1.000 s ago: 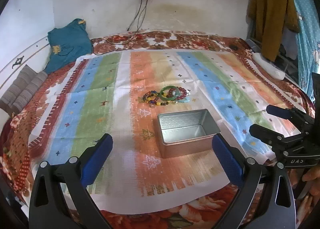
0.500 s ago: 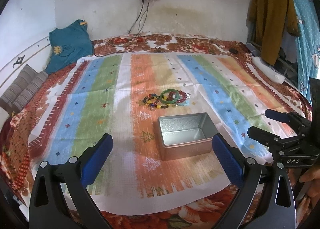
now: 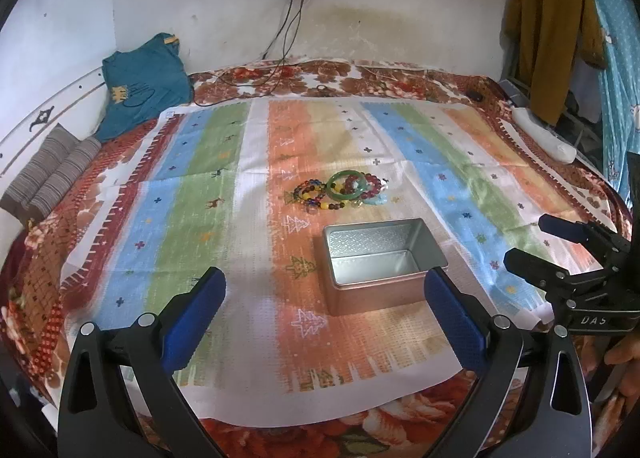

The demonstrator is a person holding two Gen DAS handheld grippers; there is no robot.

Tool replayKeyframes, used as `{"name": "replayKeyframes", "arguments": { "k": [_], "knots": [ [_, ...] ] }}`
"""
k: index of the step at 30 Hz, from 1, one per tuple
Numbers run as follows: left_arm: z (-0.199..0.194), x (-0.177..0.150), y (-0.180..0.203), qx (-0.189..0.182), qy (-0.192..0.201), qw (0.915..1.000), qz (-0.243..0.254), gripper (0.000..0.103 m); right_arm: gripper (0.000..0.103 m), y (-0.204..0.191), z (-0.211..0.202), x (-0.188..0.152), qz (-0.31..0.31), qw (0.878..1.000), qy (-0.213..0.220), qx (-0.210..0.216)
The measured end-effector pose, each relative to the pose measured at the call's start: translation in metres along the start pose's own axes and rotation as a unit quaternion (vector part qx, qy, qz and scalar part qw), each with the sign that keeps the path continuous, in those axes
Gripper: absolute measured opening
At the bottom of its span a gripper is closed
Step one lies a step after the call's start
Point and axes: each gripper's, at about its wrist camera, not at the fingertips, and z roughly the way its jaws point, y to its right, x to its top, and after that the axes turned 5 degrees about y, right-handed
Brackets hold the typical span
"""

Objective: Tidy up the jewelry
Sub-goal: 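Move both tools toward the bracelet pile beside the silver tin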

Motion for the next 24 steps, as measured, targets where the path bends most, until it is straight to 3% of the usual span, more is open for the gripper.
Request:
{"name": "replayKeyframes", "arguments": {
  "k": [24],
  "knots": [
    [0.004,0.002,-0.008,0.019,-0.006,0.9996,-0.018,0.097,0.099,0.006,0.013,0.005,0.012,1.000,-0.020,-0.016]
  ]
}}
